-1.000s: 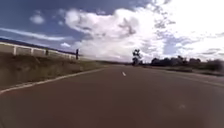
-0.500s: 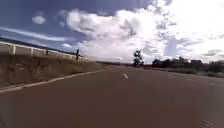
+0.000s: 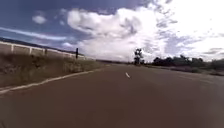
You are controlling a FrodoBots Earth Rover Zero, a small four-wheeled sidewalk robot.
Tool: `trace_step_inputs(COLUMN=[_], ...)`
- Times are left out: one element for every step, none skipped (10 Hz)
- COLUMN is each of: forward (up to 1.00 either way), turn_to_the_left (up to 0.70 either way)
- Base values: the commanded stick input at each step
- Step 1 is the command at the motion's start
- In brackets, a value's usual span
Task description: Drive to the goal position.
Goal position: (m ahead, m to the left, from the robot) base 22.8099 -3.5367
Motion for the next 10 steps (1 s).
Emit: trace_step_inputs(forward=[1.00,1.00,1.00,1.00,1.00,1.00,1.00,1.00,1.00,1.00], turn_to_the_left=[0.00,0.00,0.00,-0.22,-0.13,-0.05,0.00,0.00,0.00,0.00])
